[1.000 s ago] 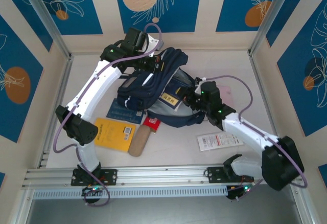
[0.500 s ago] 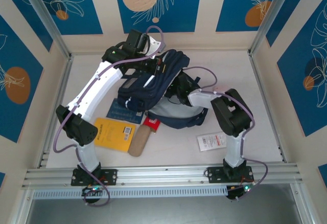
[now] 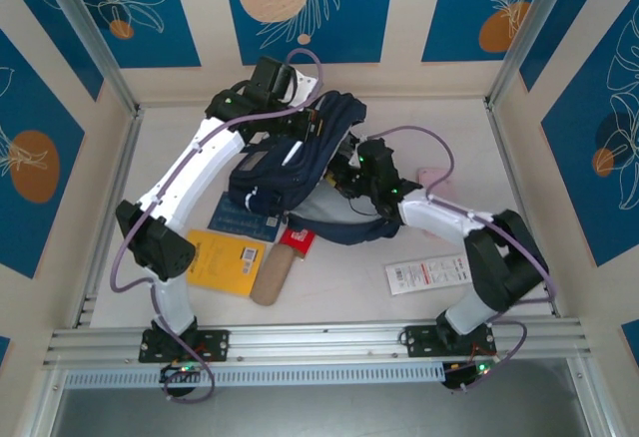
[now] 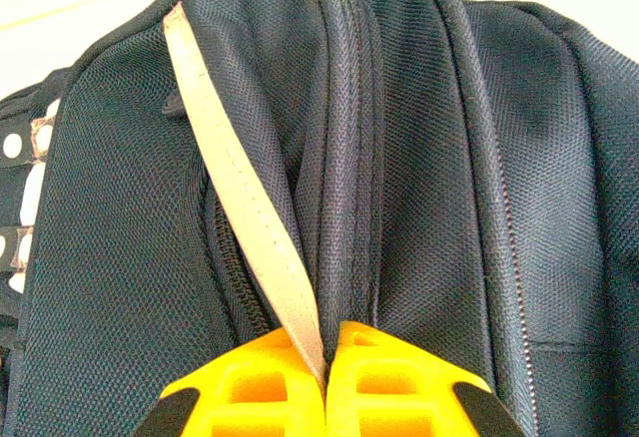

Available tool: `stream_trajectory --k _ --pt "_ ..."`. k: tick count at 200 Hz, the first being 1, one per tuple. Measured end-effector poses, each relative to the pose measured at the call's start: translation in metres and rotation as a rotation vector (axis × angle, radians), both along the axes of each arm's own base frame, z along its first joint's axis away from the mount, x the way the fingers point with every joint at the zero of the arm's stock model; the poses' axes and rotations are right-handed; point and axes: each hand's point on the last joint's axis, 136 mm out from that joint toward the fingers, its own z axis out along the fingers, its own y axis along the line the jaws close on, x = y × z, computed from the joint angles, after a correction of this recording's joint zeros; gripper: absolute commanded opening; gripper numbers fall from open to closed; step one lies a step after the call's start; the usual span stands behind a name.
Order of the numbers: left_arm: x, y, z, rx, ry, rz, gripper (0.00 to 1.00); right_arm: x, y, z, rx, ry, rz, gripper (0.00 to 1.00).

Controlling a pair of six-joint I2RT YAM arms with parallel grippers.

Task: Pack the student bag
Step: Place the book in the student bag, then close the student bag at the top-center of the table.

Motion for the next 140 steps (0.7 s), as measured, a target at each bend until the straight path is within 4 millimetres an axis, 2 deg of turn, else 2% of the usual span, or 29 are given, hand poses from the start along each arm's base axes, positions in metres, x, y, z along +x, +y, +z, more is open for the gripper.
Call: stream_trajectory --k 24,37,73,88,113,140 --pt "0.025 0.005 -0.008 -0.011 0.0 0.048 0.0 -0.022 -0.017 -0.002 -0.032 -0.021 0.005 0.82" --pt "0.045 0.01 -0.012 -0.015 -0.005 0.082 0.0 -0.036 -0.028 -0.002 -0.061 -0.035 0.005 0.82" --pt "0.095 0.019 -0.029 0.024 -0.042 0.186 0.06 -0.07 -0.061 0.029 -0.089 -0.166 -0.016 0.82" --pt "0.108 0.02 -0.041 0.037 -0.045 0.215 0.09 -0.086 -0.073 0.033 -0.1 -0.203 -0.017 0.82" --pt "0.125 0.015 -0.065 0.035 -0.016 0.242 0.28 -0.105 -0.087 0.026 -0.126 -0.221 -0.011 0.82" --pt "0.132 0.002 -0.078 -0.01 0.023 0.234 0.5 -0.12 -0.097 0.008 -0.158 -0.199 0.0 0.82"
